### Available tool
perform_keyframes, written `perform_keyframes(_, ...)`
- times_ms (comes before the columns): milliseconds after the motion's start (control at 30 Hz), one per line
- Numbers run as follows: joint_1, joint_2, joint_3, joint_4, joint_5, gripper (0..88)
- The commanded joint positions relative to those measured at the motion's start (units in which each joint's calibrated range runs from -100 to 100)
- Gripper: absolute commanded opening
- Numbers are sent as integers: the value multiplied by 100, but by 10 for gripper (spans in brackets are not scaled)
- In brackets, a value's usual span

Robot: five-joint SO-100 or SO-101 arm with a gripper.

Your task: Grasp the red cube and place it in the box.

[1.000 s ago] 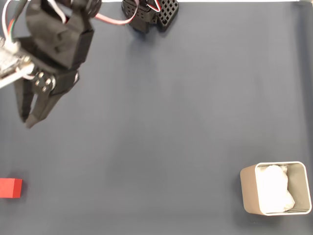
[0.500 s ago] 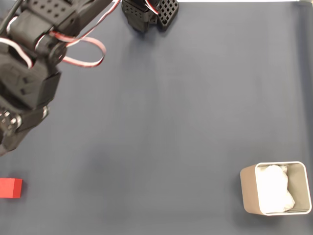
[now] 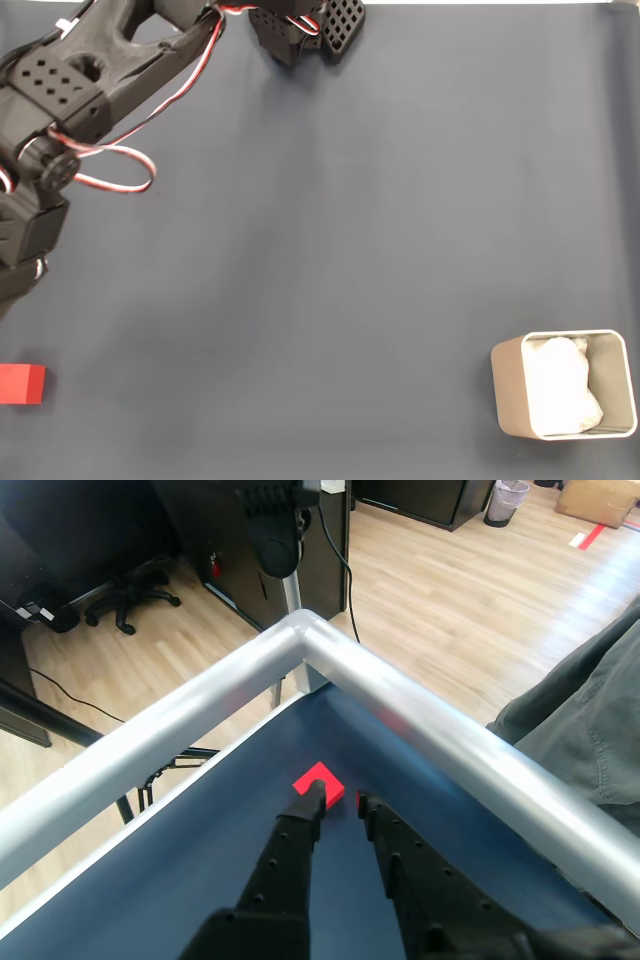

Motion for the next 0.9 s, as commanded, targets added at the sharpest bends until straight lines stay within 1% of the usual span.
perform_keyframes(0, 151, 162, -459, -110, 137, 103)
perform_keyframes(100, 222, 352, -569, -110, 200, 134)
perform_keyframes(300, 307, 664, -751, -372, 215, 262)
perform_keyframes(467, 329, 837, -779, -585, 293, 329)
perform_keyframes(600, 321, 967, -770, -724, 357, 350)
perform_keyframes(867, 250, 1149, -742, -962, 400, 350)
